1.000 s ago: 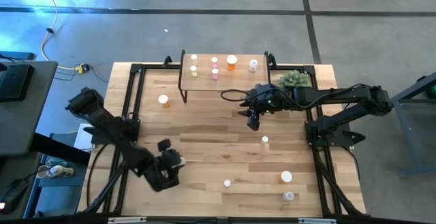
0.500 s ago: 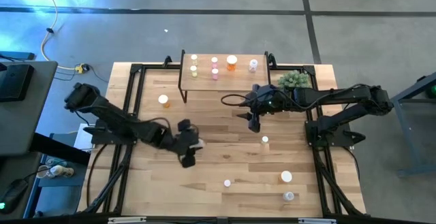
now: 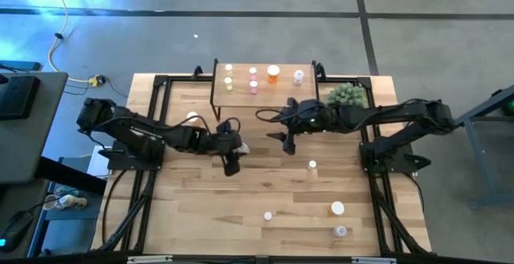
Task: Pick and place medicine bottles onto shelf by color
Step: Put the left transparent pill bottle aligned with the other transparent pill bottle on the shelf
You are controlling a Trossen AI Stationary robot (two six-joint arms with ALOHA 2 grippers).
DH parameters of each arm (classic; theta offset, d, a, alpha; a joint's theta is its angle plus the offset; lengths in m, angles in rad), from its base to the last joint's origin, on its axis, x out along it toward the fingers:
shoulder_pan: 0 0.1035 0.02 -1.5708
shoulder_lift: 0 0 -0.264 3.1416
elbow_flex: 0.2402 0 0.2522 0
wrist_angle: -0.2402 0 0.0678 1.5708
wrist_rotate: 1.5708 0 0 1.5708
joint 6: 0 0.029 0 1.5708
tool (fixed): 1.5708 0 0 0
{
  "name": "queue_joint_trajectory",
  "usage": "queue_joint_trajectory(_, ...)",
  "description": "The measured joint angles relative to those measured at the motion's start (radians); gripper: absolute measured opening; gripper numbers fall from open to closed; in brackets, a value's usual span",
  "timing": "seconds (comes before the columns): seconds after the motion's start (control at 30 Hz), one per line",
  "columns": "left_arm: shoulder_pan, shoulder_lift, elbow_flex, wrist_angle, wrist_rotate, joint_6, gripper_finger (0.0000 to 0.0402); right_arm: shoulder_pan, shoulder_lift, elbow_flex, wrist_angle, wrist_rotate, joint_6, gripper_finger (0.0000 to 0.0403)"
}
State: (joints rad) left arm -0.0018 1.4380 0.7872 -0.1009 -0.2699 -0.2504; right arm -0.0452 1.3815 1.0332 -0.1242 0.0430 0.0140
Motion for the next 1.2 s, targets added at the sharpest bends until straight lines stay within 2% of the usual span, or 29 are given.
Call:
queue_joint_trajectory(0.13,0.027,0.0,0.0,-0.004,0.002,0.008,0.0146,0.0,0.097,0.0,0.071,-0.011,-0.062,0.0229)
queue_joint_trajectory(0.5,0.038,0.0,0.0,0.06,0.073,0.104,0.0146,0.0,0.258,0.0,0.338,-0.182,-0.127,0.0229)
queue_joint_trajectory(1.03,0.054,0.0,0.0,0.209,0.076,0.169,0.0147,0.0,0.285,0.0,0.386,-0.203,-0.116,0.0229)
queue_joint_trajectory(1.2,0.055,0.0,0.0,0.208,0.057,0.169,0.0147,0.0,0.285,0.0,0.385,-0.204,-0.101,0.0208)
